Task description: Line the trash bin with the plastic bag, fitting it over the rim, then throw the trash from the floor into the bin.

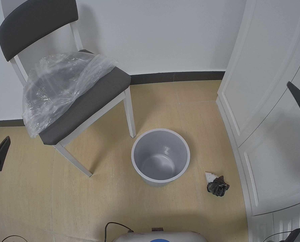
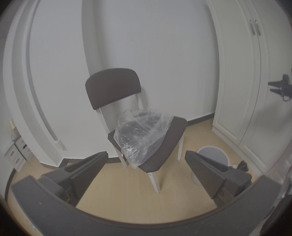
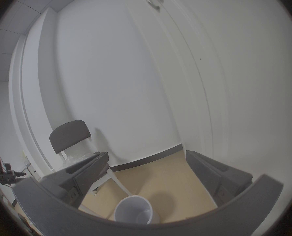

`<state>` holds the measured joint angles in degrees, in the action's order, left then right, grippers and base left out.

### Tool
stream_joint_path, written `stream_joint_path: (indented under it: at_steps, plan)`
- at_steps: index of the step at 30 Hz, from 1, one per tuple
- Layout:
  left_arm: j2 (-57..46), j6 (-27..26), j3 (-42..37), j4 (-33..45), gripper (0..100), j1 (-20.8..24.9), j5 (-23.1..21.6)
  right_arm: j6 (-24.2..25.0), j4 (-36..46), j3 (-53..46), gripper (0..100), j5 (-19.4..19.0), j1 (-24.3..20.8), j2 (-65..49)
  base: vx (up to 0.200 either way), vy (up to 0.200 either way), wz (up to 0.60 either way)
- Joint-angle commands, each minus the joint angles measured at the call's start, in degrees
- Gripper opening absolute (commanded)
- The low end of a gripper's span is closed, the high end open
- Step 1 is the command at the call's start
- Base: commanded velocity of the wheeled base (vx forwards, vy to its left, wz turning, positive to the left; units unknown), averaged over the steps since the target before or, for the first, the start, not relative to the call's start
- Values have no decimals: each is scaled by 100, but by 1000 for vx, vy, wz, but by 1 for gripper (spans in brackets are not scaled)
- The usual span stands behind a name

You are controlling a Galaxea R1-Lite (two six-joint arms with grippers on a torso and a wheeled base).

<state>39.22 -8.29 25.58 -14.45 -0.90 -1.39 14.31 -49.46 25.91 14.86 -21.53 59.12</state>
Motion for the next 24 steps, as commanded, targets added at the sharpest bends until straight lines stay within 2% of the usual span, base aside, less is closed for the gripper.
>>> stream_joint_path:
  at_steps: [1, 4, 8, 14, 16, 20, 24]
  plan:
    - [1053, -445, 88, -217, 100, -6, 69, -16, -574, -15, 100, 228, -326, 1119, 0, 0, 0]
    - [1615, -674, 211, -331, 100, -15, 200, 10, -609, -24, 100, 237, -352, 1303, 0, 0, 0]
    - [2231, -999, 343, -401, 100, -15, 816, 19, -618, -50, 100, 245, -440, 1409, 0, 0, 0]
    - [2969, -1579, 606, -445, 100, -6, 1071, 37, -618, -59, 100, 228, -396, 1453, 0, 0, 0]
    - [3347, -1843, 738, -559, 100, 29, 1282, 107, -618, -59, 100, 219, -370, 1462, 0, 0, 0]
    - [3971, -2159, 800, -1034, 100, -15, 1668, 177, -609, -50, 100, 175, -299, 1462, 0, 0, 0]
    - [4402, -2177, 800, -1623, 100, -15, 1809, 186, -609, -33, 100, 166, -185, 1479, 0, 0, 0]
